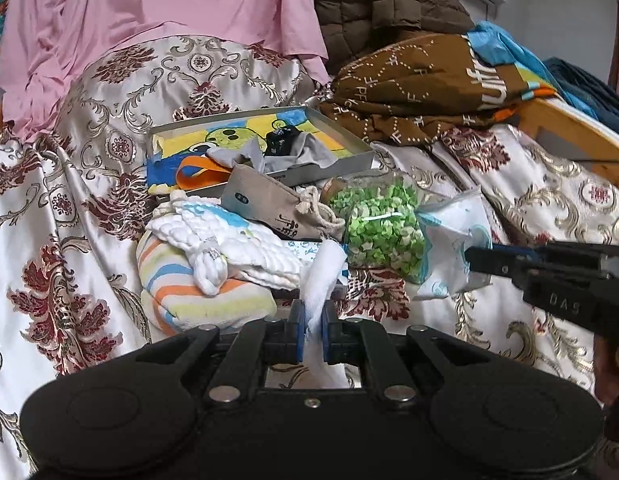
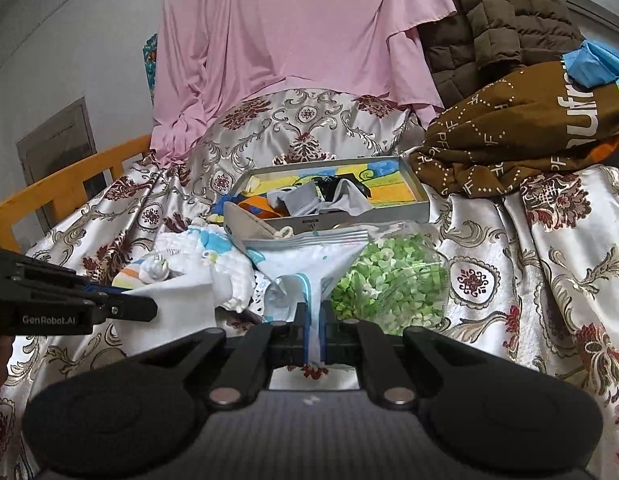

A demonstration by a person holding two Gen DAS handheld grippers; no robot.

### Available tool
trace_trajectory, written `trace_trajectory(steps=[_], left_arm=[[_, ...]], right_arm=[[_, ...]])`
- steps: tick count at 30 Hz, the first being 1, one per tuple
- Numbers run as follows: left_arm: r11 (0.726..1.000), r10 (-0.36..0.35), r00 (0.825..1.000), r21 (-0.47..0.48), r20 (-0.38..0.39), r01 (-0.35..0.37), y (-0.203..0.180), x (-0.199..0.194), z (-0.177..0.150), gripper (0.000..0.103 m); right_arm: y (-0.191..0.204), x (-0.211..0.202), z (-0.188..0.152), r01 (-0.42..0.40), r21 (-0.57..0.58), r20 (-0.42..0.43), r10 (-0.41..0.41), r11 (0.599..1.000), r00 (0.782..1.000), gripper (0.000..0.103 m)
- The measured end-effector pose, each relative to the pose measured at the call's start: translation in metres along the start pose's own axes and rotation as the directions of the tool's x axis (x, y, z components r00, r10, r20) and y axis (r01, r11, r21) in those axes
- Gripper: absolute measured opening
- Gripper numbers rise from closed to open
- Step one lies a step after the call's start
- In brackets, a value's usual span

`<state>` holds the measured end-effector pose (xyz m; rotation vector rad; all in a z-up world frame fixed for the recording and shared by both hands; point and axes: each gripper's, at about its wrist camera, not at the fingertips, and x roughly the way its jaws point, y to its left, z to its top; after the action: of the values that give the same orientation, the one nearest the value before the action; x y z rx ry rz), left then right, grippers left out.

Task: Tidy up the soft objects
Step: 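Carry the bag and white cloth into the frog-painting tray while both tools open to release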

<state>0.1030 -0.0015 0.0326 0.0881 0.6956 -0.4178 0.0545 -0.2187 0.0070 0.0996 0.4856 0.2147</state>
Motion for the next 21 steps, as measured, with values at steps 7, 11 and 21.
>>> trace_trajectory(steps=[7, 11, 21], left_arm=[[1.000, -0.013, 0.999, -0.002, 0.035, 0.013, 0.001, -0.013, 0.004, 0.009], [1.000, -0.022, 0.998, -0.006, 0.055, 0.023, 0.002, -0.018, 0.006, 0.009], [0.999, -0.030, 0.994, -0.009, 0.104, 0.031, 0.007, -0.027, 0.017, 0.009]], right_arm=[[0.005, -0.001, 0.003, 0.012, -0.013, 0.001, -0.012, 1.000, 1.000, 0.005], [0.009, -0.004, 0.006, 0.027, -0.016, 0.010, -0.027, 1.000, 1.000, 0.005], [0.013, -0.009, 0.016, 0.038, -0.030, 0.047, -0.036, 0.999, 0.998, 0.005]])
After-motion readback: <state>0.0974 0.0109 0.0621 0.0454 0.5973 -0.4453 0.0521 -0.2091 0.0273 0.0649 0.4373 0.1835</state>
